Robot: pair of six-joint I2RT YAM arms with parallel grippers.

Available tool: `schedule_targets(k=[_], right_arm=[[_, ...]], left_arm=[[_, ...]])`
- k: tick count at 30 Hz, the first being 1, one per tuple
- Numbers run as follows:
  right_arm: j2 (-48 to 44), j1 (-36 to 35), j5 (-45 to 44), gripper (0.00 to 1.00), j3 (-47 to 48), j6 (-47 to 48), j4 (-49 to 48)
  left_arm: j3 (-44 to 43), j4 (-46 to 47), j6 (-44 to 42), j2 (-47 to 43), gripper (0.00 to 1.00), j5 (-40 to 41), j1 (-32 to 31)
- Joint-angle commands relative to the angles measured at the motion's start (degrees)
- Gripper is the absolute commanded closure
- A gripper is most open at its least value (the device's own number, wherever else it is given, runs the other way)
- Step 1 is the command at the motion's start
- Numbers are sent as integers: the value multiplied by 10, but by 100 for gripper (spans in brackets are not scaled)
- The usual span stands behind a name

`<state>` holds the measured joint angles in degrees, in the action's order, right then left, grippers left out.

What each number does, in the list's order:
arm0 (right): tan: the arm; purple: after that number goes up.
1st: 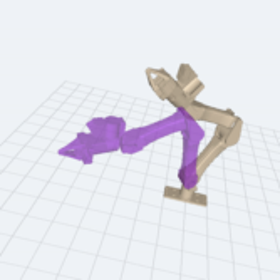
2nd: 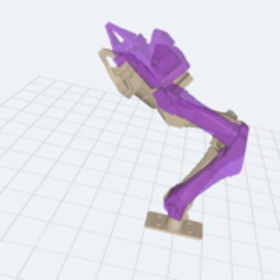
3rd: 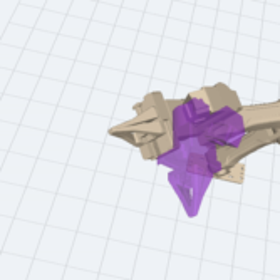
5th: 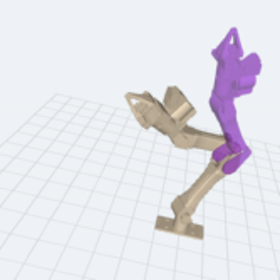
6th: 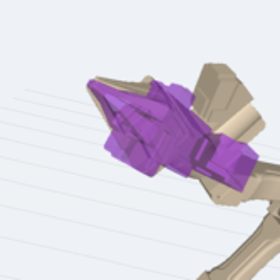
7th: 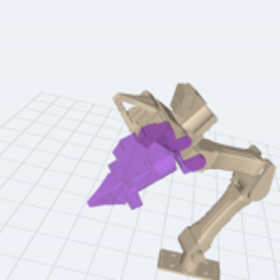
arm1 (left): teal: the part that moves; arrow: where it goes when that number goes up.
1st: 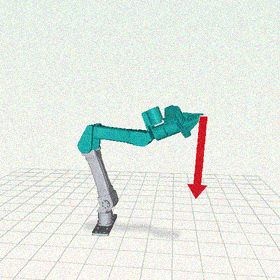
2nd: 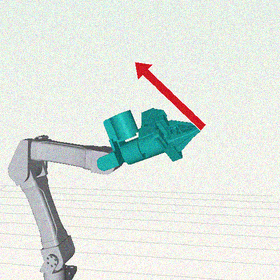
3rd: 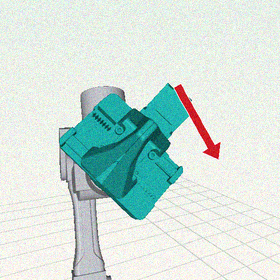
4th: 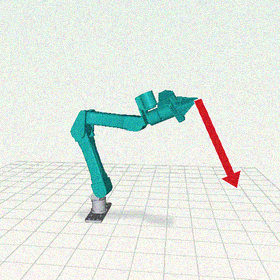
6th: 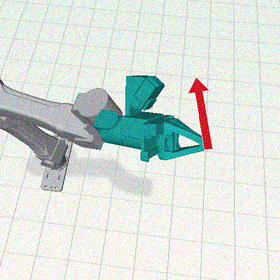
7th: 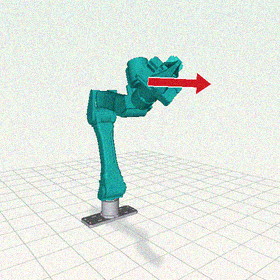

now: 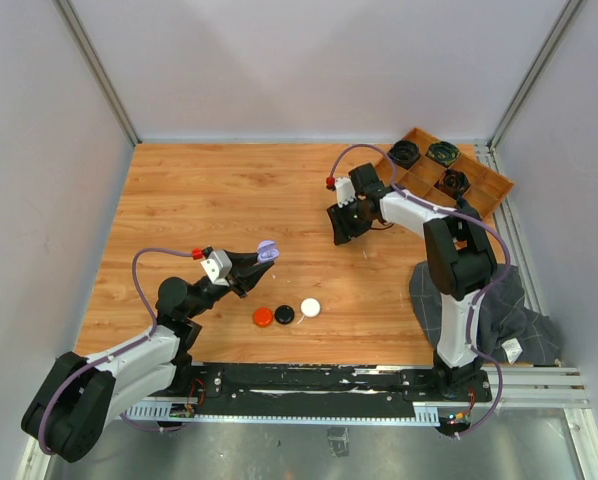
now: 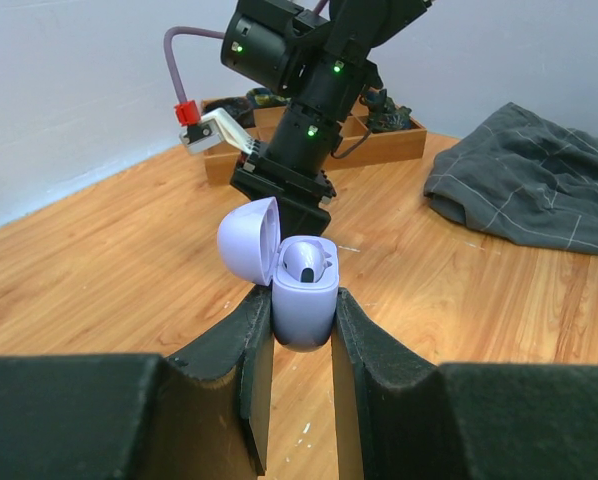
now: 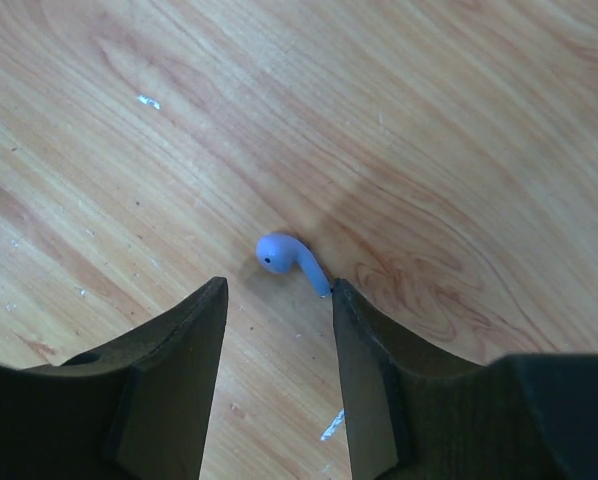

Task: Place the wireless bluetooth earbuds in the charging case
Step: Pick up the earbud from the center of the board.

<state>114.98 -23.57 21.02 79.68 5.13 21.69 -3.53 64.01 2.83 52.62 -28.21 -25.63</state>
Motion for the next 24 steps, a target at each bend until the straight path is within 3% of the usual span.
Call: schedule_targets(k=[1,8,17,24], right_arm=[[-11,-15,16,53,-20,-3,44],[-10,-46,2,53,12,14,91],[-40,-56,-131,56,46,-34,93],[-2,-59,-130,59,77,-65,77]], left_arm=[[-15,20,2,-3,100,-7,3],[-15,20,4,-3,100,-8,3],[-13,26,5,-4,100,-4,3],[-10,29,7,-8,100,-3,3]])
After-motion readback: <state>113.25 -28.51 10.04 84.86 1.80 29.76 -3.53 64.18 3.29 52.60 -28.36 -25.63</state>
